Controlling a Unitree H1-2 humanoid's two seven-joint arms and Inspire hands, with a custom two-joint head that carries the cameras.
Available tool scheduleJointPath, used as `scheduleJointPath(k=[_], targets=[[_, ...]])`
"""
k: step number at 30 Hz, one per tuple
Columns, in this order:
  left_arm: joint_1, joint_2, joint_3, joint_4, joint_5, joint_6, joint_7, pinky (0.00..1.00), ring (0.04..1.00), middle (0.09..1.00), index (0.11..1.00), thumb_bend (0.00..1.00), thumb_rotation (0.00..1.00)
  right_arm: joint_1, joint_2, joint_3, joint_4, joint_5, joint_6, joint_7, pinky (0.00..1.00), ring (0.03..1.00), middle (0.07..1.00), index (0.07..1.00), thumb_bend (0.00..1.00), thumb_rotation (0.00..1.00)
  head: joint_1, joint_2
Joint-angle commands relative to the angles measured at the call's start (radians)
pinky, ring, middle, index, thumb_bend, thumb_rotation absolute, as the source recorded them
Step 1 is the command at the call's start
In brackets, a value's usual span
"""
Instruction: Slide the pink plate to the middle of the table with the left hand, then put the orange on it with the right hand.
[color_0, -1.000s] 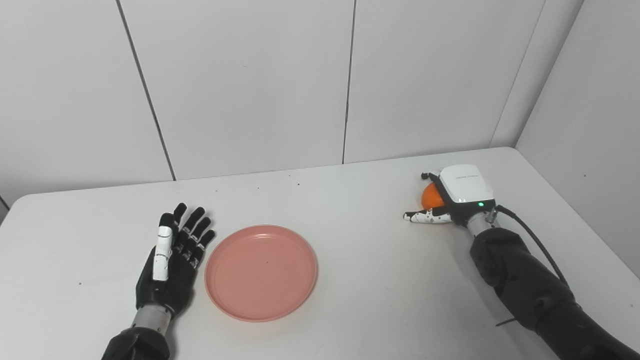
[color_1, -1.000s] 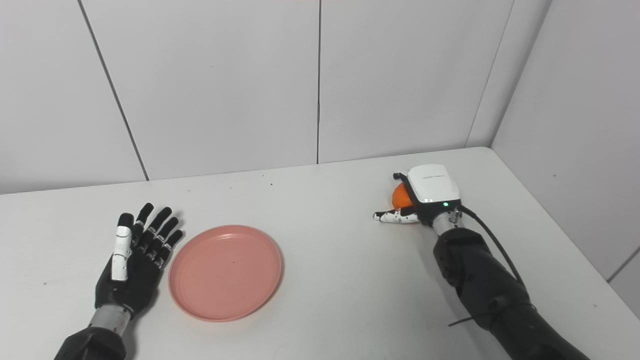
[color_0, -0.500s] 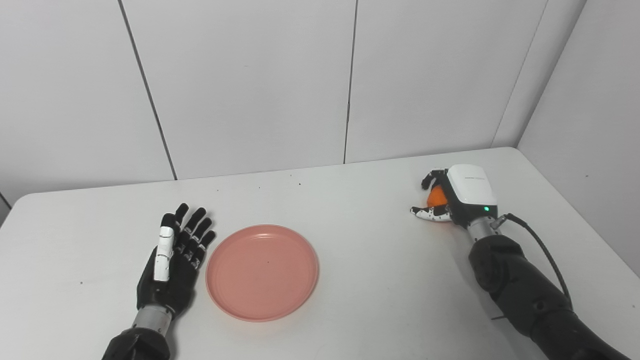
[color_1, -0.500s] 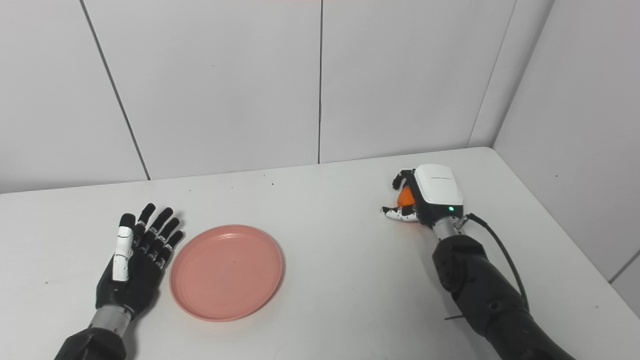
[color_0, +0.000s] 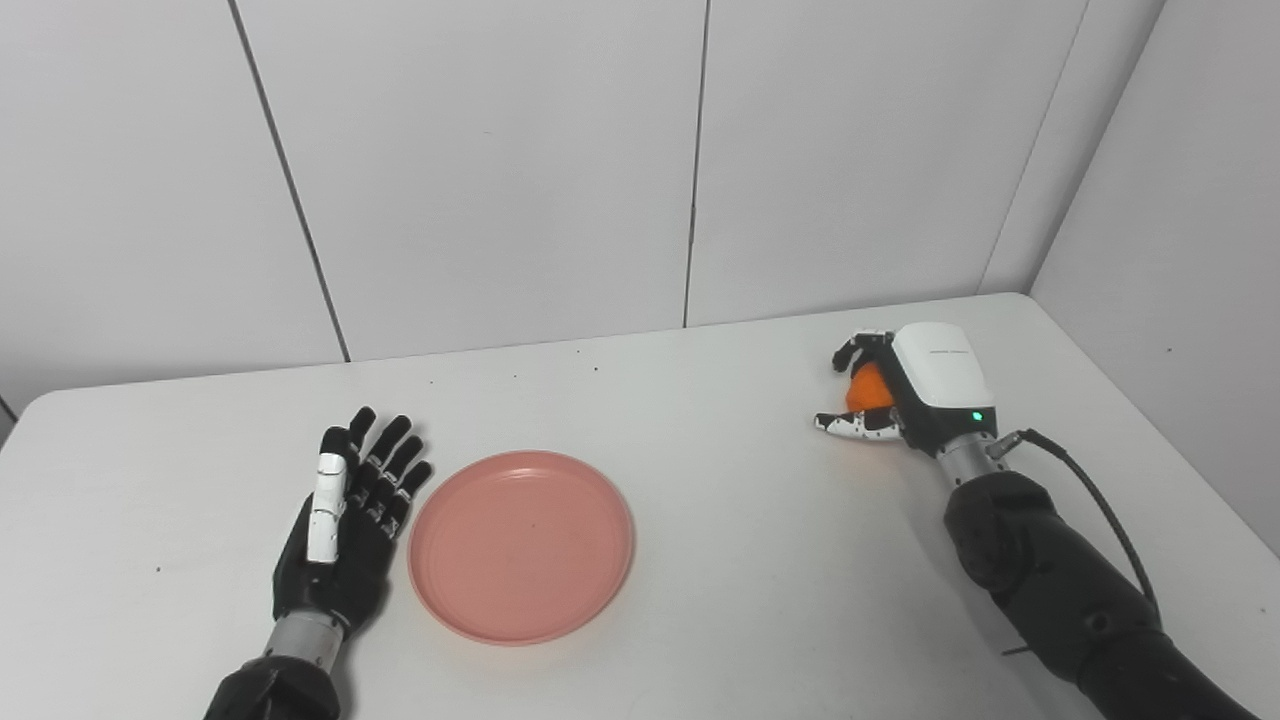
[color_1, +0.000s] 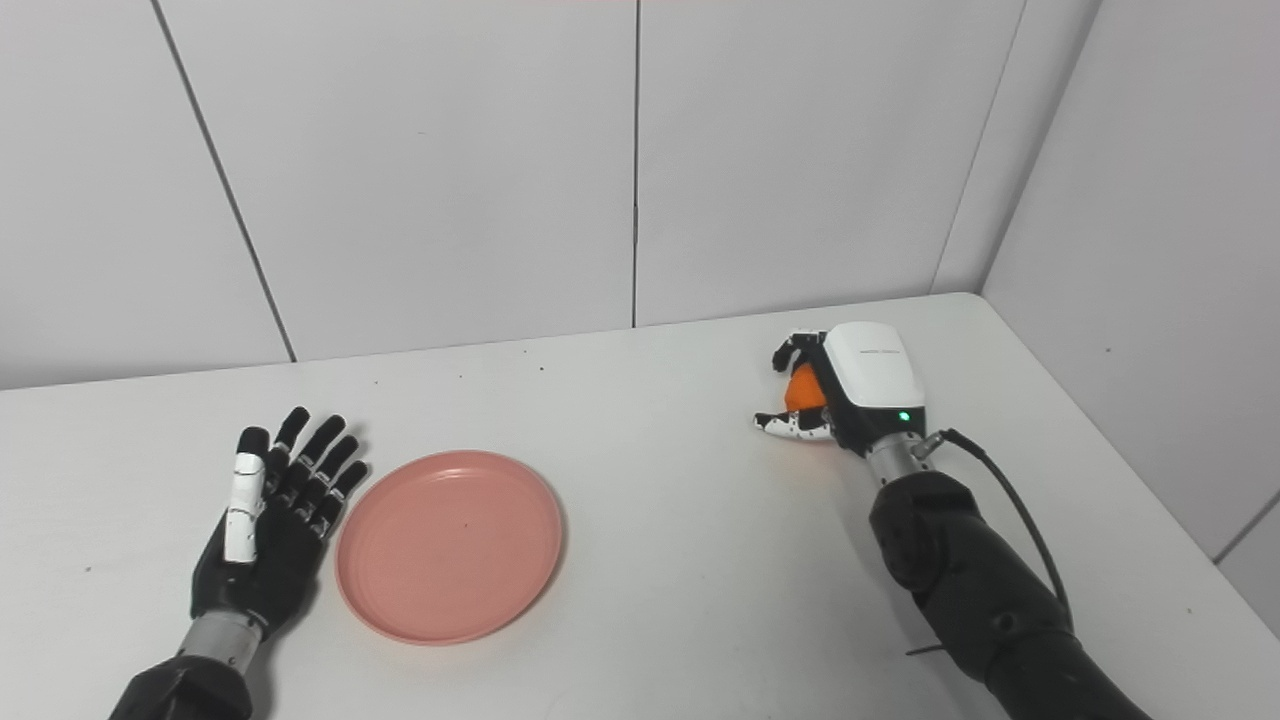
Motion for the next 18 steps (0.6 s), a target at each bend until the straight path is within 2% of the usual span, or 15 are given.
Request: scheduleJointPath(k=[1, 11, 18], targets=[[0.001, 0.005, -0.003, -0.005, 0.005, 0.013, 0.001, 0.96, 0.954, 0.936, 1.000, 0.78, 0.73, -0.058, -0.031, -0.023, -0.065, 0.000, -0.052, -0.005, 0.26, 0.323, 0.433, 0.490, 0.50, 0.17, 0.013, 0.003], [0.003, -0.004, -0.017, -0.016, 0.015, 0.015, 0.015, 0.94, 0.940, 0.937, 1.000, 0.79, 0.73, -0.081, -0.010, -0.032, -0.301, -0.014, -0.067, 0.066, 0.20, 0.278, 0.413, 0.488, 0.50, 0.17, 0.047, 0.005], [0.011, -0.026, -0.023, -0.037, 0.024, 0.026, 0.041, 0.94, 0.935, 0.930, 1.000, 0.76, 0.72, -0.101, 0.028, -0.040, -0.492, 0.043, -0.080, 0.195, 0.19, 0.267, 0.407, 0.488, 0.50, 0.16, 0.093, 0.012]])
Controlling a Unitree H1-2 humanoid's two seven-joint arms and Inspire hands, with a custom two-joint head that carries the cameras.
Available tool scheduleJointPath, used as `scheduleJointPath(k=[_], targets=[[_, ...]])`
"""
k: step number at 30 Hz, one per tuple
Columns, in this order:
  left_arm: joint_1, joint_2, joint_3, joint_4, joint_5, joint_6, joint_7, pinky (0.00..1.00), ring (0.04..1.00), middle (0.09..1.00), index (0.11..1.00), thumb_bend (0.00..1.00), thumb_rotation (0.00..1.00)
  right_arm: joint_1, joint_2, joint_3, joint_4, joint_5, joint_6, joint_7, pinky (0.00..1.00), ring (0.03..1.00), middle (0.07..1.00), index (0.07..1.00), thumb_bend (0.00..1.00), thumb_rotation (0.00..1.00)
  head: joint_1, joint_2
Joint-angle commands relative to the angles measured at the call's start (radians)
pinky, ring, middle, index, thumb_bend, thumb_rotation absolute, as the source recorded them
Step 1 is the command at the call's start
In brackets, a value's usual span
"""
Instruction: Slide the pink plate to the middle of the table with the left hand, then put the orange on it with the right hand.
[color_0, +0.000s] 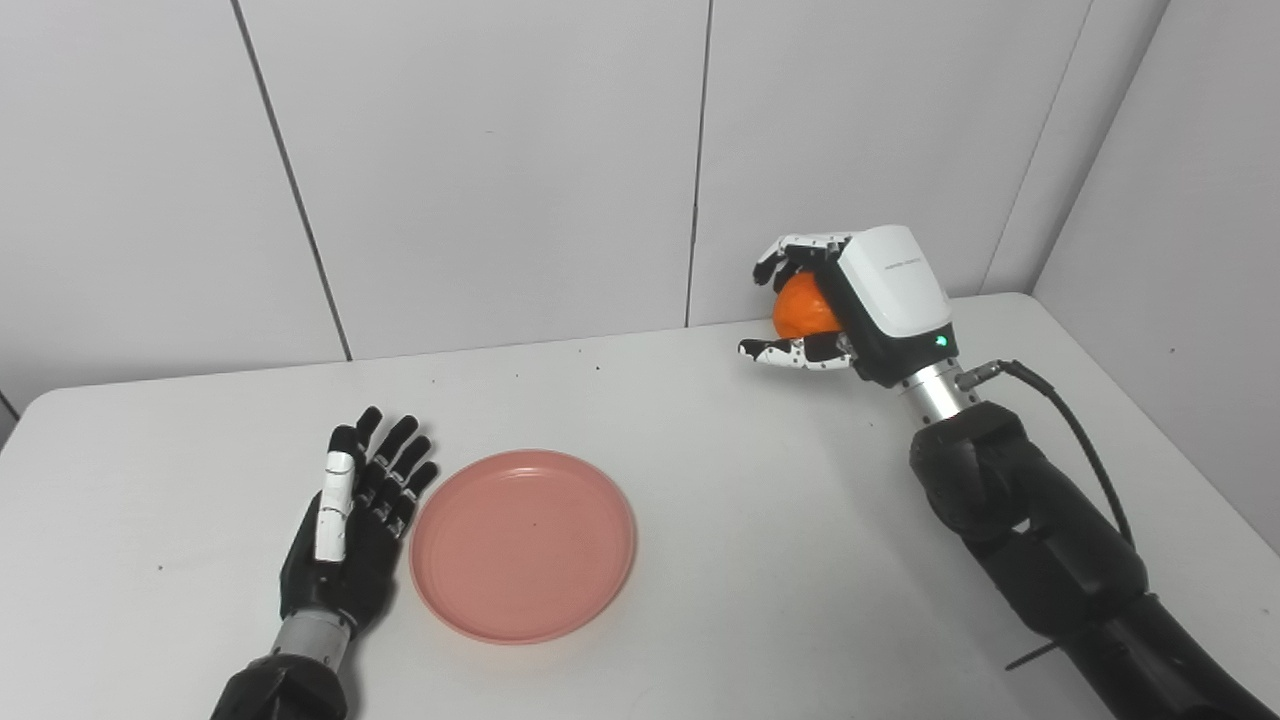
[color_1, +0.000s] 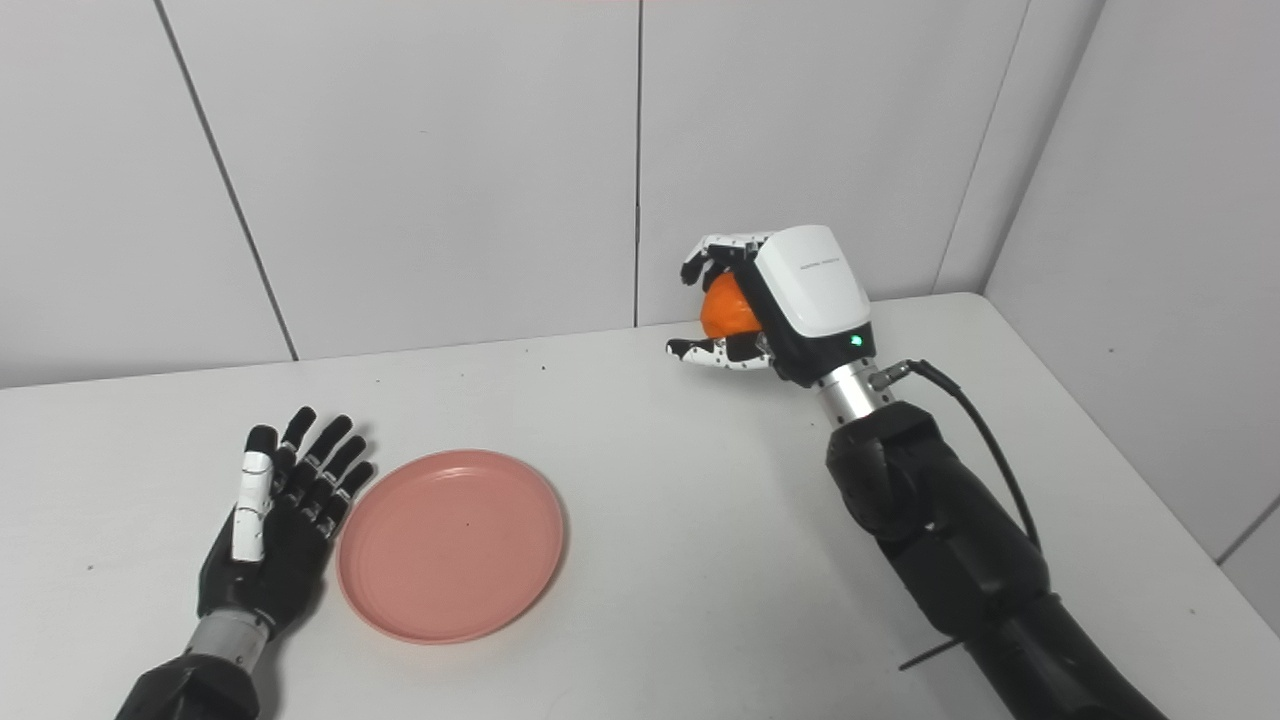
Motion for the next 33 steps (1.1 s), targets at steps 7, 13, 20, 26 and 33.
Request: scheduleJointPath(k=[7, 13, 20, 26, 33], targets=[[0.012, -0.047, -0.023, -0.028, 0.030, 0.030, 0.045, 0.90, 0.917, 0.929, 1.000, 0.77, 0.72, -0.053, 0.075, -0.044, -0.142, 0.047, -0.060, 0.054, 0.22, 0.286, 0.408, 0.489, 0.50, 0.16, 0.127, 0.016], [0.013, -0.067, -0.041, -0.028, 0.056, 0.016, 0.057, 0.88, 0.907, 0.916, 1.000, 0.79, 0.71, -0.029, 0.144, -0.045, -0.156, 0.089, -0.114, 0.069, 0.23, 0.295, 0.412, 0.489, 0.50, 0.17, 0.211, 0.028], [0.012, -0.085, -0.044, -0.026, 0.071, 0.005, 0.072, 0.90, 0.918, 0.919, 1.000, 0.76, 0.71, 0.006, 0.186, -0.030, -0.158, 0.084, -0.181, 0.077, 0.24, 0.302, 0.423, 0.490, 0.50, 0.17, 0.289, 0.031], [0.009, -0.096, -0.047, -0.007, 0.081, -0.010, 0.075, 0.89, 0.908, 0.914, 1.000, 0.78, 0.69, 0.028, 0.222, -0.016, -0.184, 0.089, -0.181, 0.121, 0.23, 0.297, 0.426, 0.490, 0.50, 0.16, 0.324, 0.032], [0.012, -0.112, -0.044, 0.000, 0.079, -0.020, 0.079, 0.88, 0.908, 0.893, 1.000, 0.80, 0.66, 0.046, 0.279, 0.029, -0.200, 0.038, -0.180, 0.142, 0.19, 0.254, 0.393, 0.491, 0.50, 0.16, 0.335, 0.034]])
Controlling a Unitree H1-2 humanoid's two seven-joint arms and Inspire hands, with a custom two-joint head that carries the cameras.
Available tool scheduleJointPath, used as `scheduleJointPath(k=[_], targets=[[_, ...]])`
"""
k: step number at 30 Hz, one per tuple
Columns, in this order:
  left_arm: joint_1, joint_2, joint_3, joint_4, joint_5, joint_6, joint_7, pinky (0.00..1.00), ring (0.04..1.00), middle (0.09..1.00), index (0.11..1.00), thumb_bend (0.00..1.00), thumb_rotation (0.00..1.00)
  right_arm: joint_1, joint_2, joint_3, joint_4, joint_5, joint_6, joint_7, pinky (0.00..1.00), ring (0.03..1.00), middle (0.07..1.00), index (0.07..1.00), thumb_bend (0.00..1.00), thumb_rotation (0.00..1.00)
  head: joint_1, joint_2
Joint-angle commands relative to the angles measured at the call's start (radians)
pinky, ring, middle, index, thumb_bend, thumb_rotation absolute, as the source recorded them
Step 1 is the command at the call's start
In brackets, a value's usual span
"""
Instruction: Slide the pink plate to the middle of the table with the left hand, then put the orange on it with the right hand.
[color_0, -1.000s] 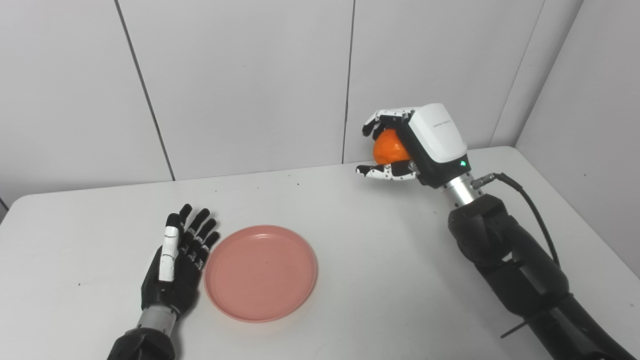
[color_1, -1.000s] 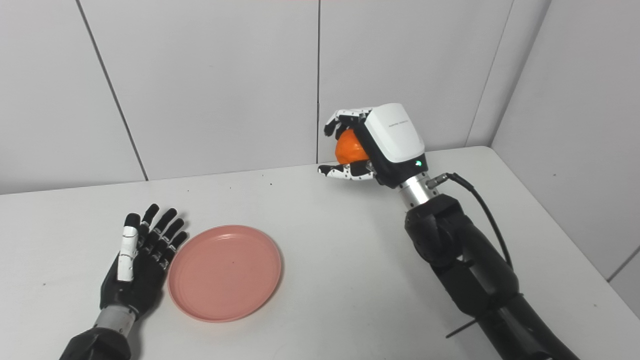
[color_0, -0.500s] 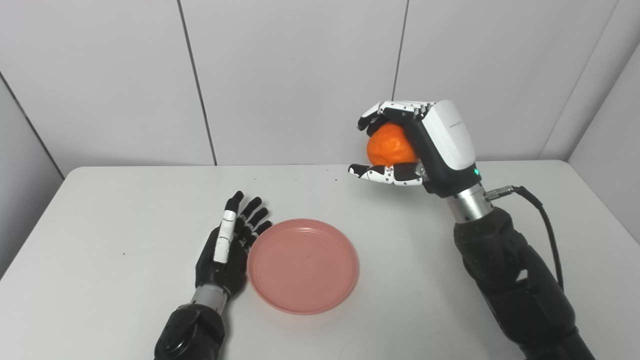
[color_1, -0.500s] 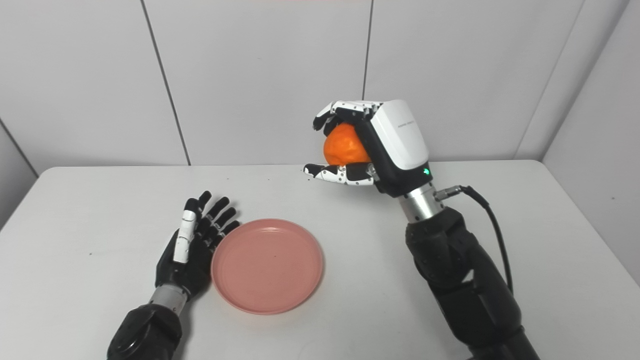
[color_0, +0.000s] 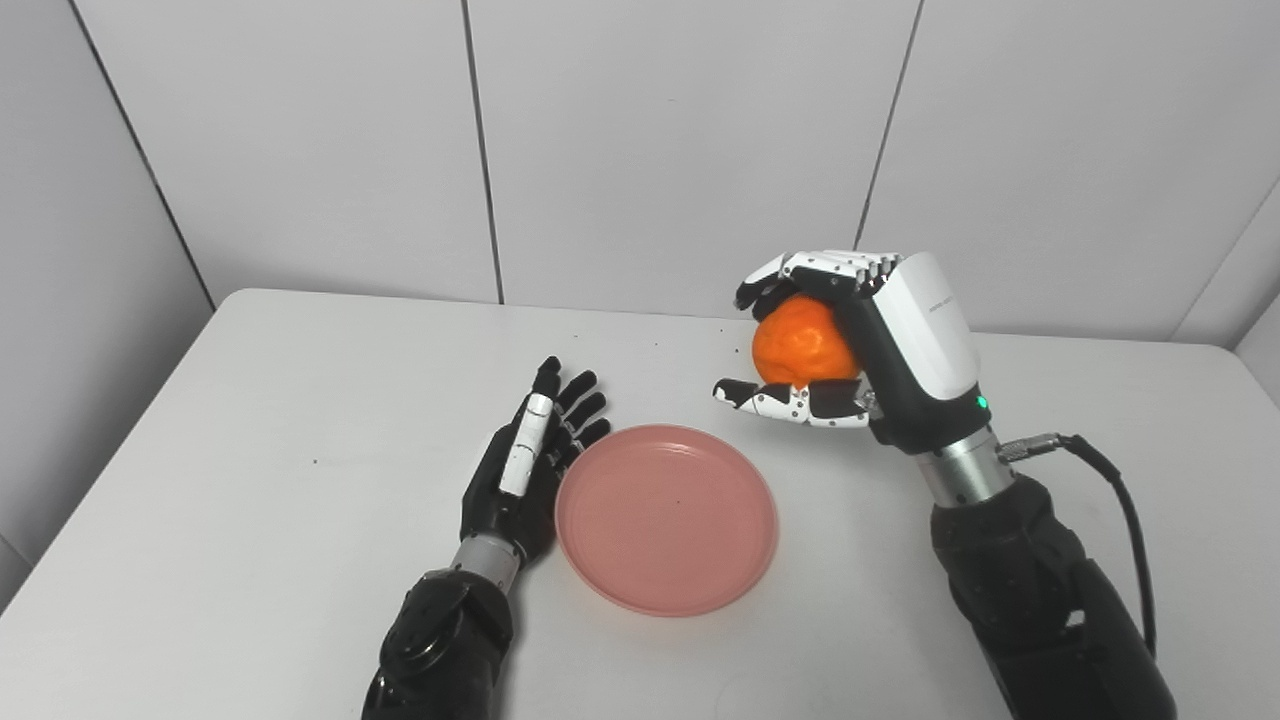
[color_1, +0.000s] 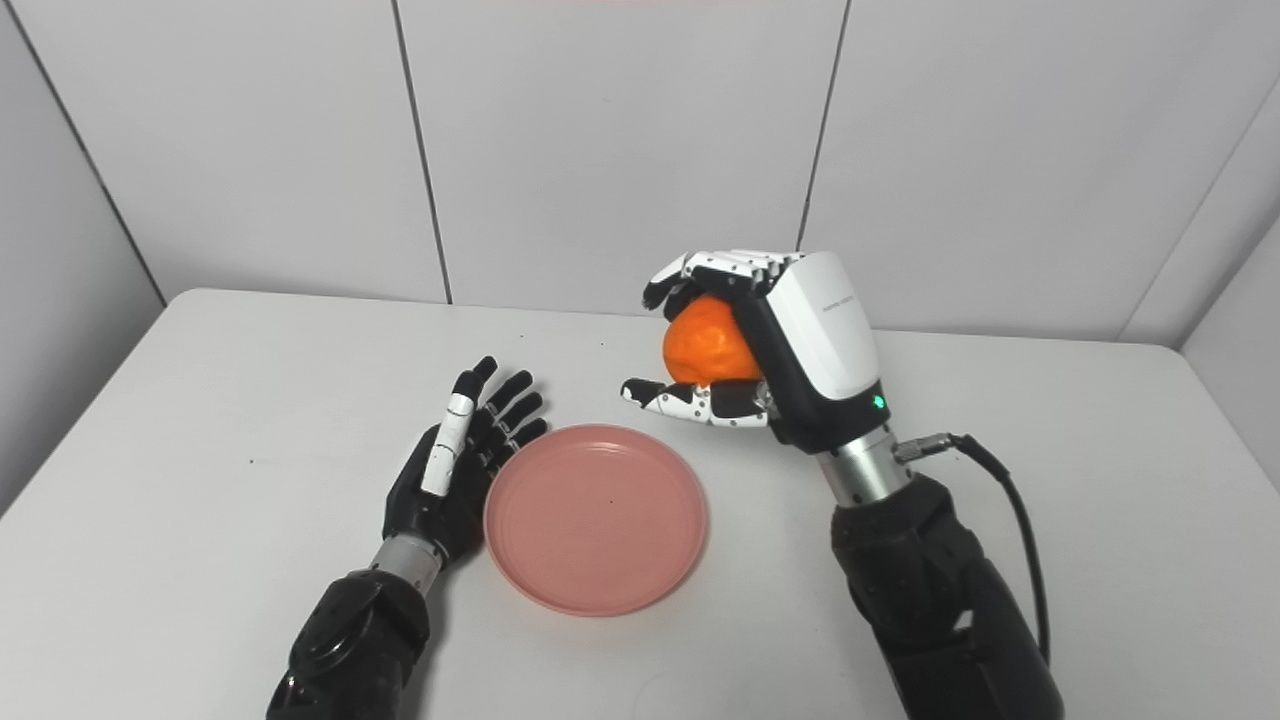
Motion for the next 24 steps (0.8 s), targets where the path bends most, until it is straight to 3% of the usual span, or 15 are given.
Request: scheduleJointPath(k=[1, 15, 24], targets=[[0.001, -0.010, -0.004, 0.008, 0.011, 0.005, 0.012, 0.88, 0.909, 0.890, 1.000, 0.80, 0.66, -0.020, 0.016, 0.001, -0.043, 0.004, -0.028, 0.003, 0.18, 0.253, 0.398, 0.491, 0.50, 0.16, 0.000, 0.000], [0.005, 0.000, -0.005, -0.001, 0.010, 0.016, 0.009, 0.88, 0.898, 0.903, 1.000, 0.81, 0.68, 0.014, 0.081, 0.045, 0.000, 0.008, -0.026, 0.059, 0.19, 0.256, 0.406, 0.491, 0.50, 0.16, -0.011, 0.010], [0.005, 0.005, -0.006, -0.003, 0.002, 0.014, -0.003, 0.90, 0.909, 0.898, 1.000, 0.80, 0.69, 0.032, 0.082, 0.065, 0.046, -0.012, -0.040, 0.068, 0.19, 0.260, 0.403, 0.490, 0.50, 0.16, -0.014, 0.016]])
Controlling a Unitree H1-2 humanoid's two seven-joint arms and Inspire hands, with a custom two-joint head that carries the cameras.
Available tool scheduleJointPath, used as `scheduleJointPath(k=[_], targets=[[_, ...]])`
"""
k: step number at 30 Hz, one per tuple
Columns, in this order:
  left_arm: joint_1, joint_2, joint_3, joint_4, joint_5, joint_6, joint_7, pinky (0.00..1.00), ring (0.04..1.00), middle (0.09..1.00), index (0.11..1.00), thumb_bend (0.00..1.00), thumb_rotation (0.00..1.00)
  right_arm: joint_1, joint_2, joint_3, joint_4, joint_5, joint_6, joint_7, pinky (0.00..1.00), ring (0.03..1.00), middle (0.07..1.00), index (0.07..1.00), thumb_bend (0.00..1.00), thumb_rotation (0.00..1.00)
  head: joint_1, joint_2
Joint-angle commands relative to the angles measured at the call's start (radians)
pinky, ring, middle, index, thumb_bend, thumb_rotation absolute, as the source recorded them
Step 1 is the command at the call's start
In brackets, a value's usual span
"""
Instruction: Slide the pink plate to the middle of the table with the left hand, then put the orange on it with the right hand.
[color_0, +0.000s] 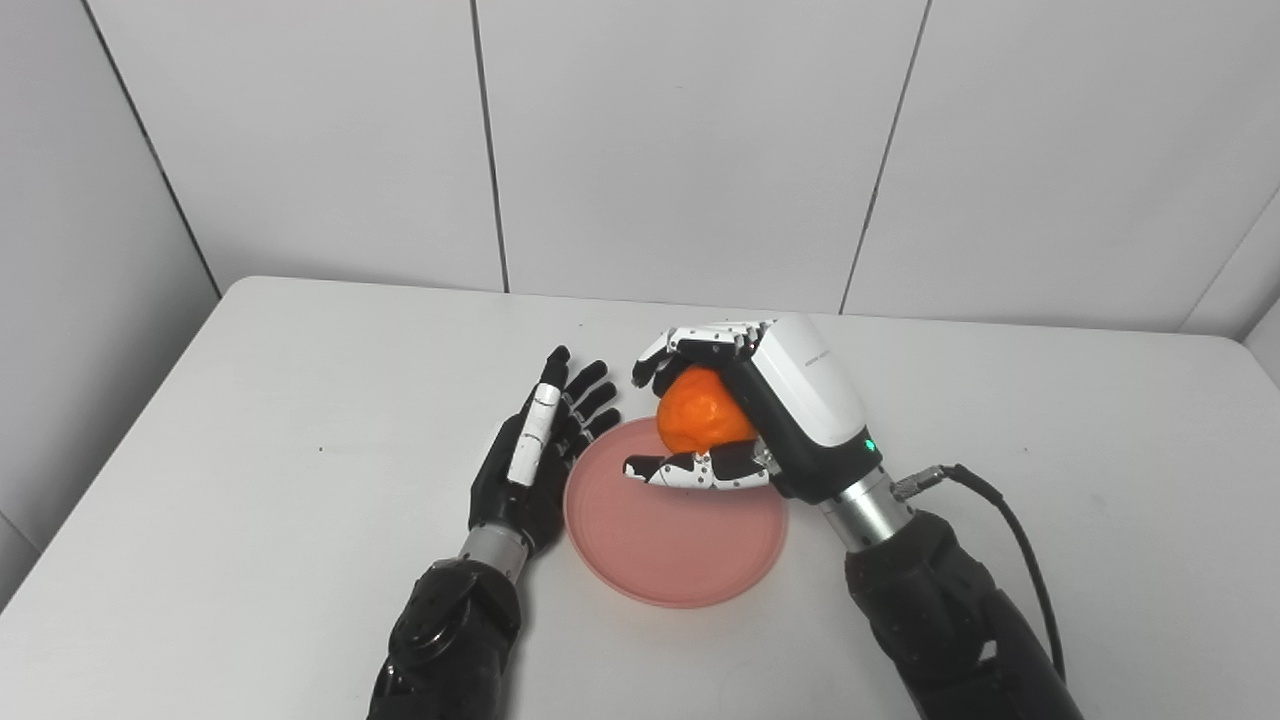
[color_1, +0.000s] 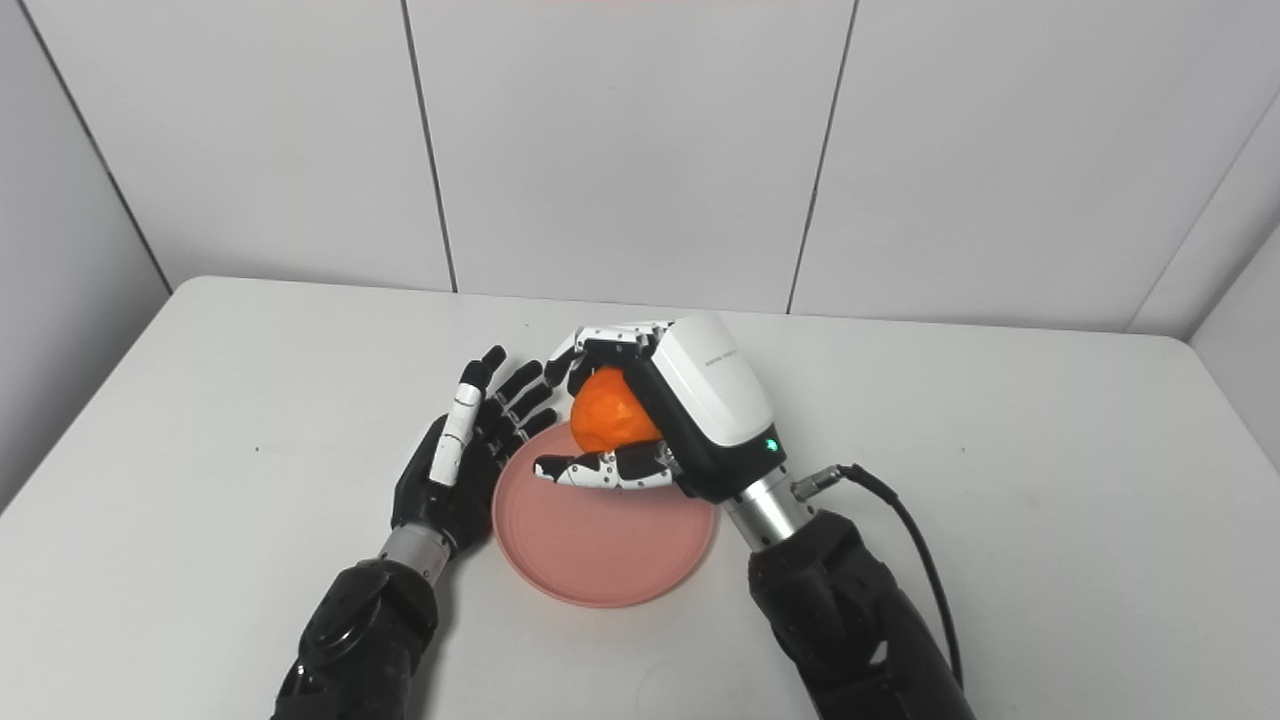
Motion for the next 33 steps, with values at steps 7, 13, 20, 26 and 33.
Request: scheduleJointPath(k=[7, 13, 20, 26, 33], targets=[[0.005, -0.001, -0.001, -0.009, 0.001, 0.024, 0.007, 0.86, 0.891, 0.881, 1.000, 0.80, 0.68, -0.026, -0.001, 0.019, 0.020, -0.016, -0.019, 0.013, 0.18, 0.259, 0.409, 0.491, 0.50, 0.16, -0.006, 0.010], [0.004, 0.004, -0.007, -0.008, 0.007, 0.023, -0.002, 0.88, 0.894, 0.886, 1.000, 0.80, 0.69, -0.061, -0.028, 0.054, 0.063, -0.060, -0.020, 0.066, 0.20, 0.280, 0.431, 0.494, 0.50, 0.16, -0.007, 0.015], [0.007, 0.003, -0.011, -0.012, 0.013, 0.028, 0.005, 0.77, 0.873, 0.882, 1.000, 0.80, 0.71, -0.106, -0.059, 0.104, 0.138, -0.073, -0.035, 0.135, 0.20, 0.268, 0.423, 0.496, 0.49, 0.17, -0.009, 0.021], [0.010, -0.002, -0.009, -0.013, 0.024, 0.023, 0.020, 0.67, 0.825, 0.861, 1.000, 0.80, 0.70, -0.131, -0.070, 0.140, 0.195, -0.069, -0.064, 0.153, 0.22, 0.291, 0.453, 0.497, 0.49, 0.17, -0.010, 0.022], [0.013, -0.002, -0.006, -0.009, 0.020, 0.030, 0.014, 0.72, 0.840, 0.876, 1.000, 0.81, 0.69, -0.164, -0.070, 0.156, 0.223, -0.073, -0.063, 0.173, 0.22, 0.292, 0.455, 0.498, 0.49, 0.17, -0.011, 0.025]])
